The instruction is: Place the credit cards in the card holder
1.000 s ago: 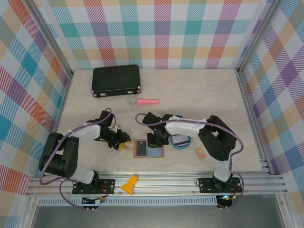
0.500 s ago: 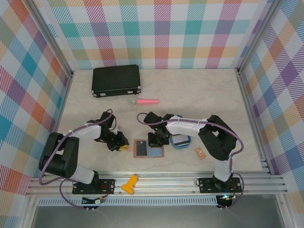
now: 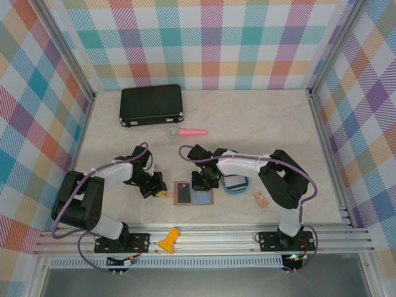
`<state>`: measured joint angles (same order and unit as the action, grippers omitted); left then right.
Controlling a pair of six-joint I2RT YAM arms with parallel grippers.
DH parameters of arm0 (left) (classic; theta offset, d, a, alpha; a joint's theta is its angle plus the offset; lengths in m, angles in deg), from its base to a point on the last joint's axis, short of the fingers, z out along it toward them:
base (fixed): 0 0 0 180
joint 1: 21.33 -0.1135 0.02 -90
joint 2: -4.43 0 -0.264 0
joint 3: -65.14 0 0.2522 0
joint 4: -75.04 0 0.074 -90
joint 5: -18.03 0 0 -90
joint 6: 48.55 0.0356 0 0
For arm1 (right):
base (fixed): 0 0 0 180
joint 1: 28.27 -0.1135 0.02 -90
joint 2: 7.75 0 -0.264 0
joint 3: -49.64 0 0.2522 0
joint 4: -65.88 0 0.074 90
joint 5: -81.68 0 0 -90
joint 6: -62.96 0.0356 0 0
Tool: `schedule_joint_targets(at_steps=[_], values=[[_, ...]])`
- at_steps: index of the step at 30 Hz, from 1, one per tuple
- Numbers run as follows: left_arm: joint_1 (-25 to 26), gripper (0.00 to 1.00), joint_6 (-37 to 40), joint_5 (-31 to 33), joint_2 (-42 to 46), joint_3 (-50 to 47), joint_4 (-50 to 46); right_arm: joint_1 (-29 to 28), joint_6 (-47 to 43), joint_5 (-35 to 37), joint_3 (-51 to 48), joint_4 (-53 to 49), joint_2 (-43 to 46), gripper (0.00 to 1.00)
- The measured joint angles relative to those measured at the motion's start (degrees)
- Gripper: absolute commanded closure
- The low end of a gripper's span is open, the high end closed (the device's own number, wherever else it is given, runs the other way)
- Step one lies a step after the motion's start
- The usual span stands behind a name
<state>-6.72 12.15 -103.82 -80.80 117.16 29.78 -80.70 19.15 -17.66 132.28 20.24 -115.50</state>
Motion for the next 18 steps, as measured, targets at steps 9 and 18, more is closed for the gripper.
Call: schedule_joint_targets(at_steps=[9,18], values=[[0.00,1.00,0.22,0.02,-0.57,0.00,0.07,-0.24,0.13,-2.29,0.00,3.65,-0.20,1.00],[0.00,1.00,0.24,0.02,-0.59,0.00,0.07,-1.88,1.16,-5.51,0.00,7.45,-0.48,1.00]])
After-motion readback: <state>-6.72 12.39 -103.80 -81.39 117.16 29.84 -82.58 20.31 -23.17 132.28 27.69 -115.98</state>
